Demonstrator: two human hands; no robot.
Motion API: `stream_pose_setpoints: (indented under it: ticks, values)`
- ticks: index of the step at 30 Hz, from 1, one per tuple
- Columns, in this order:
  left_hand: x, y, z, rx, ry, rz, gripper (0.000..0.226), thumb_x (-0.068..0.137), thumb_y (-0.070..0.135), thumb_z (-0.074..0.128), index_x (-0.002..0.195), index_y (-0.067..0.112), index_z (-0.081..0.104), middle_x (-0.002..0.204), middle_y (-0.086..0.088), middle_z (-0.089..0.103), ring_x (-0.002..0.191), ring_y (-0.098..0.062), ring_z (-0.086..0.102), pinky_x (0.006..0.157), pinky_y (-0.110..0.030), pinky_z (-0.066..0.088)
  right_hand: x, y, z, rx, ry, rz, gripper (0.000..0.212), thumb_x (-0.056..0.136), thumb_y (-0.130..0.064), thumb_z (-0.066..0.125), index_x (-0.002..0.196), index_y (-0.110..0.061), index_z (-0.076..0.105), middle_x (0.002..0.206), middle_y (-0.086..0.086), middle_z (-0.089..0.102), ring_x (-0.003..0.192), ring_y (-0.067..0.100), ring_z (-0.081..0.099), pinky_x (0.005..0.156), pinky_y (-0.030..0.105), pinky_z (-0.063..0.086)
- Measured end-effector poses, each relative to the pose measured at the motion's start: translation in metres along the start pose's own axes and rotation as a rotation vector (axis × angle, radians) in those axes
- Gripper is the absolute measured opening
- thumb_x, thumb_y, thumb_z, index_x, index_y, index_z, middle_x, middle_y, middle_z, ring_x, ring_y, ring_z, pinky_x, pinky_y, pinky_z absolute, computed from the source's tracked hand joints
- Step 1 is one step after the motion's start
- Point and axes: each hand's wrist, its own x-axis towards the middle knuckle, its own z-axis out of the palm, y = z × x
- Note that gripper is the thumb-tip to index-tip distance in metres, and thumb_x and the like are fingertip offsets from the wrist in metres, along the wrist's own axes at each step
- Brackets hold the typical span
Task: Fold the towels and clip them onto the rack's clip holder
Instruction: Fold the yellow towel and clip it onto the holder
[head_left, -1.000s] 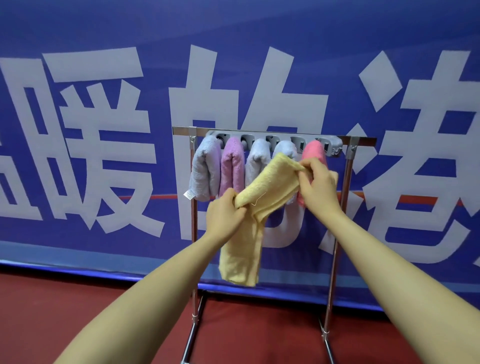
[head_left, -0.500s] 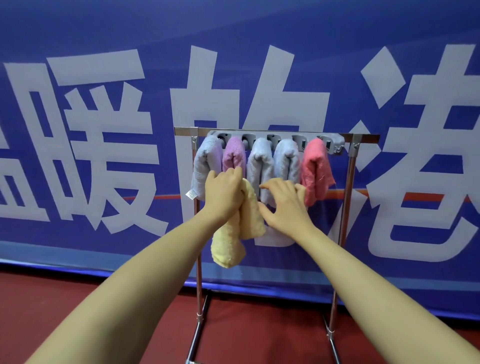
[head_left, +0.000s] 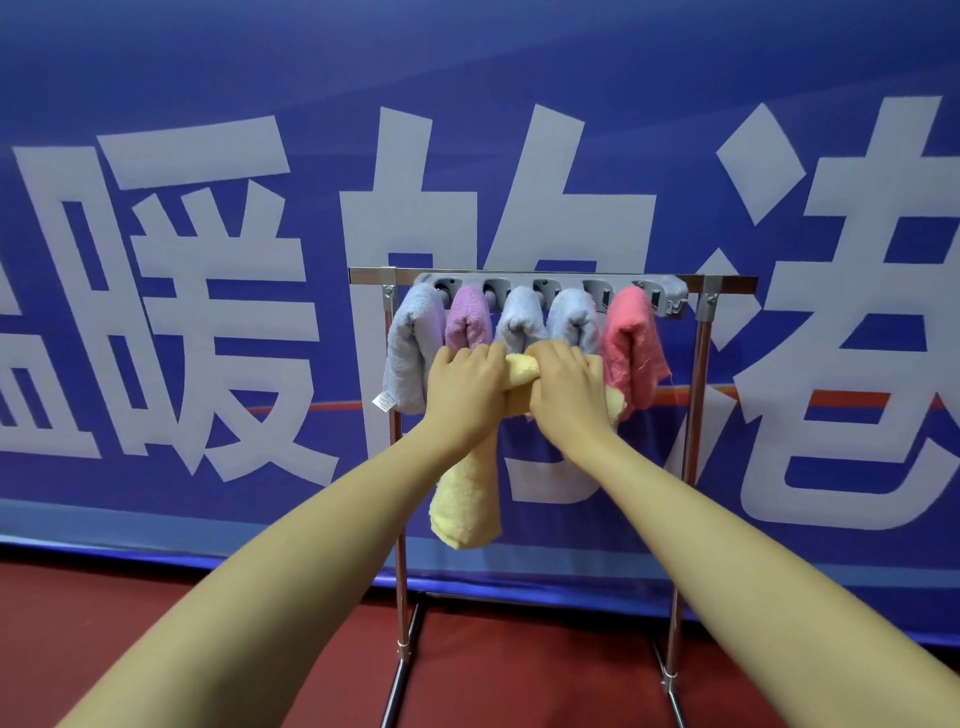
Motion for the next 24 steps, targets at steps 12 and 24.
stream_pose_setpoints:
  ticks: [12,24]
  values:
    - [-0.005,0.01,-0.006,0.005,-0.209,-0.079,0.023,0.084,0.026,0.055,0.099,0.009,0.05,0.098,-0.007,0.063,0.088,-0.029,0.058,0.071,-0.032,0.022,-0.006,0.044,-0.008,-0.031,-0.007,-0.008,0.031,0.073,-0.018,0.028,0.088,-0.006,0.052,0.09,0.01,0.053,0.086,0.03,0.048,0.078,0.038,0.027]
    - [0.036,0.058,-0.016,-0.047,-0.101,0.104,0.017,0.065,0.003,0.058,0.079,0.008,0.052,0.075,-0.011,0.063,0.071,-0.032,0.059,0.066,-0.032,0.023,-0.004,0.087,-0.042,-0.3,0.147,0.118,0.063,0.067,-0.07,0.051,0.086,-0.01,0.052,0.085,0.006,0.053,0.079,0.027,0.049,0.074,0.041,0.031]
